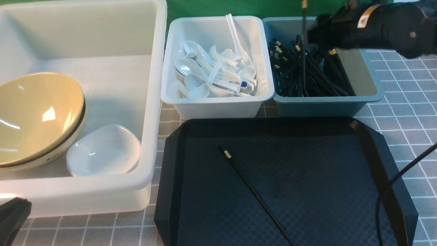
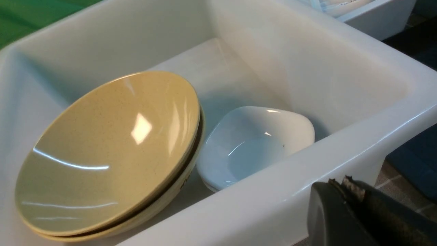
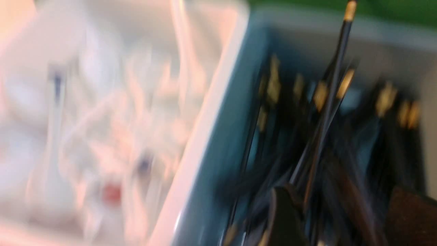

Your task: On grey table put chopsticks spoon bowls plates into blue grey white boxes.

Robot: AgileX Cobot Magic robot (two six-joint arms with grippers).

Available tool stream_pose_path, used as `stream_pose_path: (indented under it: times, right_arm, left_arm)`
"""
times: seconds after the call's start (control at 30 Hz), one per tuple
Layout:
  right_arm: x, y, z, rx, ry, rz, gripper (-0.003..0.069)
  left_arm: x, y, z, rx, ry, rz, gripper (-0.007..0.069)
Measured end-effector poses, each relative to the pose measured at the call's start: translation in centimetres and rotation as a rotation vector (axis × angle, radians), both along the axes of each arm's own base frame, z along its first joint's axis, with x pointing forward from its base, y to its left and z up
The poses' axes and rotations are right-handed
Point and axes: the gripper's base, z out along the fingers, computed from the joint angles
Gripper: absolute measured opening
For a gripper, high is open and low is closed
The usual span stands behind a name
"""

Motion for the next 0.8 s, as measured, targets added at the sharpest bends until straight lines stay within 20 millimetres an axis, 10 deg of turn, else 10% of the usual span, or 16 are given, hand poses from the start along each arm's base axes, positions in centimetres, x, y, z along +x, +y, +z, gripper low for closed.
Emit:
stream_pose_path:
  times: [0.37, 0.63, 0.8]
  right_arm:
    - [-10.6, 12.3, -5.3, -0.294, 0.428, 0.543, 0.038]
    - [-9.4, 14.5, -12.5, -0.329, 0.485, 0.55, 0.028]
    - [-9.4, 14.4, -12.7, -0.348, 0.498, 0.558, 0.0075]
  left_arm:
    - [0.0, 0.0, 0.0, 0.001, 0.0, 0.0, -0.0008]
    - [0.0, 0.0, 0.0, 0.001, 0.0, 0.0, -0.0008]
    - [0.0, 0.0, 0.0, 0.001, 0.0, 0.0, -0.0008]
